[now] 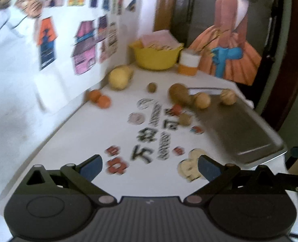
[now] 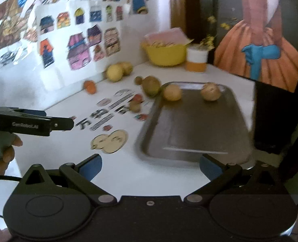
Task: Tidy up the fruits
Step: 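Lift both open tools away from the tray, then grasp a small brown fruit with the right tool while the left tool grasps the red cherry tomato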
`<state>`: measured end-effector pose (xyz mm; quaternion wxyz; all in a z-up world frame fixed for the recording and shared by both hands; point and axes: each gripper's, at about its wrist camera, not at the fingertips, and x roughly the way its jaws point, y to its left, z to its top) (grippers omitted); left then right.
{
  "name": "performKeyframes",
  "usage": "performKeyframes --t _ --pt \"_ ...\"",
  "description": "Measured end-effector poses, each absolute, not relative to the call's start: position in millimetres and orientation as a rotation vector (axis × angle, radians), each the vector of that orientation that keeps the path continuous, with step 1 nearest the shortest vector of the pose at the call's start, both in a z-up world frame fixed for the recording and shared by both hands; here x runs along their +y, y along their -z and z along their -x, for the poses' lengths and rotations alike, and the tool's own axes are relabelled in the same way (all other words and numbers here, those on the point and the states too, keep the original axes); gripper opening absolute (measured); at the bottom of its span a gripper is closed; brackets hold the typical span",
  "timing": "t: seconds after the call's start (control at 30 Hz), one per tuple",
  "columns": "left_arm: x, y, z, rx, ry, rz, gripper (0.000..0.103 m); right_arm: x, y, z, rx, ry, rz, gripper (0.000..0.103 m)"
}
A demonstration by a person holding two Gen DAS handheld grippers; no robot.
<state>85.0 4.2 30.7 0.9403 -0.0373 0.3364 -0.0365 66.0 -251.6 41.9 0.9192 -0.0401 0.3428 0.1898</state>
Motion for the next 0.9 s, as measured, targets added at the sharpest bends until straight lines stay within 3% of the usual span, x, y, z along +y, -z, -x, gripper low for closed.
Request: performKeyframes --t 0.43,0.9 --pt "59 -28 -97 0.739 -0.045 0.092 0.103 -188 -36 -94 0.755 -0.533 0.122 0.102" --pt "71 -31 -173 0.688 -0.062 0.127 0.102 -166 -42 -171 0.642 -0.572 0.130 0.102"
